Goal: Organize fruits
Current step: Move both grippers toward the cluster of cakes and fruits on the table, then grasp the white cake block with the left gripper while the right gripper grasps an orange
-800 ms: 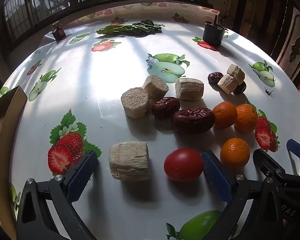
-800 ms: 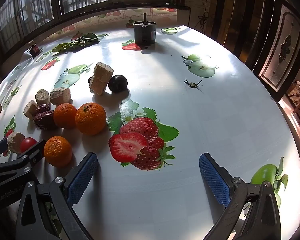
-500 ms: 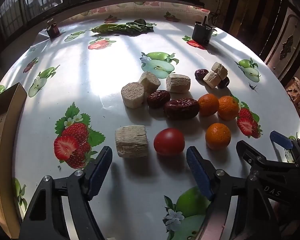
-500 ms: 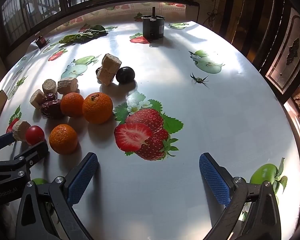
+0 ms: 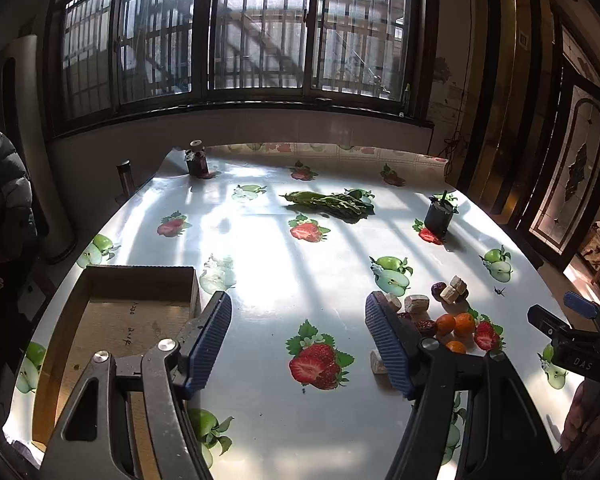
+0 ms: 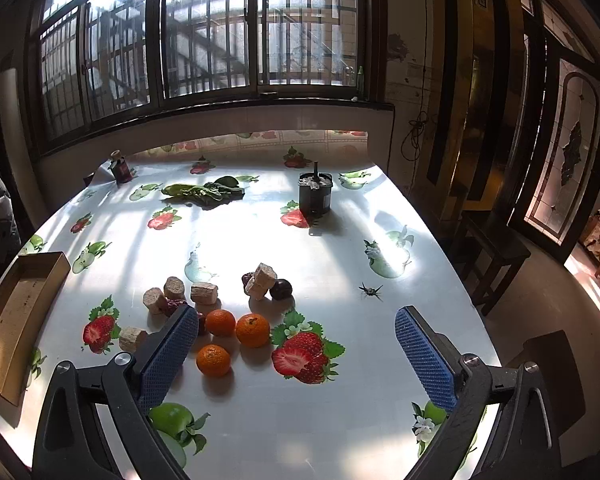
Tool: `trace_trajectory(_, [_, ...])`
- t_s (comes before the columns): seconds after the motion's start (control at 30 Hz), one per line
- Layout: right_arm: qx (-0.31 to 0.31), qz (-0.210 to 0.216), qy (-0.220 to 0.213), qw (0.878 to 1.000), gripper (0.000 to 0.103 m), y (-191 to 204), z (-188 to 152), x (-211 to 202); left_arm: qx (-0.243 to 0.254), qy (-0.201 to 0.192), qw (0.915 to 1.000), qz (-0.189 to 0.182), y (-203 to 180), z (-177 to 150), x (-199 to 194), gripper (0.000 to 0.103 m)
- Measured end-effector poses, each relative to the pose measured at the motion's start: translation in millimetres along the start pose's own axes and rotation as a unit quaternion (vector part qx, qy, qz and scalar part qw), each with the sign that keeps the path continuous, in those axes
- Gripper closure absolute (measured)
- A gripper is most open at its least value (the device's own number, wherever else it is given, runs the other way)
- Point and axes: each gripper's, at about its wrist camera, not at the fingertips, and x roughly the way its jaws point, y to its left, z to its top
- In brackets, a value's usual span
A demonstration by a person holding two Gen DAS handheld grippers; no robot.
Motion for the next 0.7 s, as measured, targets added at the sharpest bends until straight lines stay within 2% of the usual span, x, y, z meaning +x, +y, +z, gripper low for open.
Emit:
trace_trajectory(0.07, [-0.004, 0.02, 0.021, 1.0, 0.002, 11.9, -5.7, 14.9, -0.012, 0.041, 0.9986, -0.029, -2.1, -15.3, 22.6, 0.034])
trace_trajectory(0.1, [-0.007, 0.026, 0.033, 0.999, 0.006, 18.0, -12.3, 24.5, -0.015, 0.058, 0.9975, -0.037, -3.2, -26.3, 31.9, 0.036])
trace_trajectory(0.17, [-0.002, 0.042, 0.065, 0.997, 0.034, 26.8, -24.1, 43.7, -0.016, 0.083, 0.9952, -0.05, -7.6, -37.5, 49.9, 0.053])
trace_trajectory(0.23, [0.017, 0.062, 0.091, 0.994, 0.043, 28.2, -30.8, 61.7, -0.026, 0.103, 0.9921, -0.067, -9.5, -45.4, 63.9, 0.054])
trace_trajectory(0.33, [0.038, 0.069, 0.102, 0.992, 0.044, 26.9, -40.5, 76.2, -0.032, 0.119, 0.9893, -0.077, -15.3, -53.2, 81.1, 0.055])
trace_trajectory(0.53, [0.042, 0.089, 0.107, 0.989, 0.044, 29.4, -48.9, 92.4, -0.028, 0.153, 0.9827, -0.101, -35.7, -59.5, 110.5, 0.055])
trace_trajectory(0.7, [0.051, 0.1, 0.112, 0.987, 0.044, 27.9, -52.7, 101.1, -0.018, 0.153, 0.9803, -0.124, -51.7, -61.2, 121.7, 0.055])
